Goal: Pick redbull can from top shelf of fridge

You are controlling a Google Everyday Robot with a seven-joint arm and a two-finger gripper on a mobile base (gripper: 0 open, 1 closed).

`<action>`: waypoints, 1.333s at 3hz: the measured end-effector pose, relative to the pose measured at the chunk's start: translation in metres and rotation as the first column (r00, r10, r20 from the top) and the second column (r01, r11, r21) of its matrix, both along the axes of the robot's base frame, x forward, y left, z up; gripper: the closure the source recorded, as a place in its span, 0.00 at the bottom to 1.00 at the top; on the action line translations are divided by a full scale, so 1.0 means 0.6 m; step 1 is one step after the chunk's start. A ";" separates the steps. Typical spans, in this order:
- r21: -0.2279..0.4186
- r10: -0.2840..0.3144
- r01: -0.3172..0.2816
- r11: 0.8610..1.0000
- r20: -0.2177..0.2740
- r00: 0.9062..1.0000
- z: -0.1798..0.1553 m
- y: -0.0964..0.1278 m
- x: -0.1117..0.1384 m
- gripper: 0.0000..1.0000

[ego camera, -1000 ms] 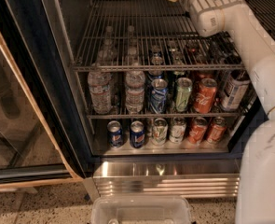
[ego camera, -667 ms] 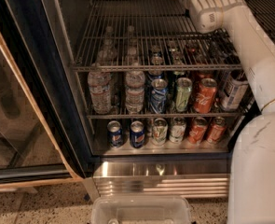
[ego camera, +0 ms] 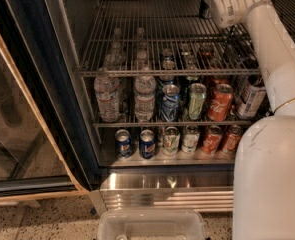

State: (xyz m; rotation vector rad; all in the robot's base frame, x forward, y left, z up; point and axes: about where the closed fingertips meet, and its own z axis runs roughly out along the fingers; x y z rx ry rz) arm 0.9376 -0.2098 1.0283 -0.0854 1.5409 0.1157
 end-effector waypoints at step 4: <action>-0.020 0.021 -0.024 1.000 -0.125 0.992 -0.049 0.022 0.022 0.00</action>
Offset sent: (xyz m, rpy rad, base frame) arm 0.0211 -0.0111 -0.0145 0.0016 0.1027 -0.0201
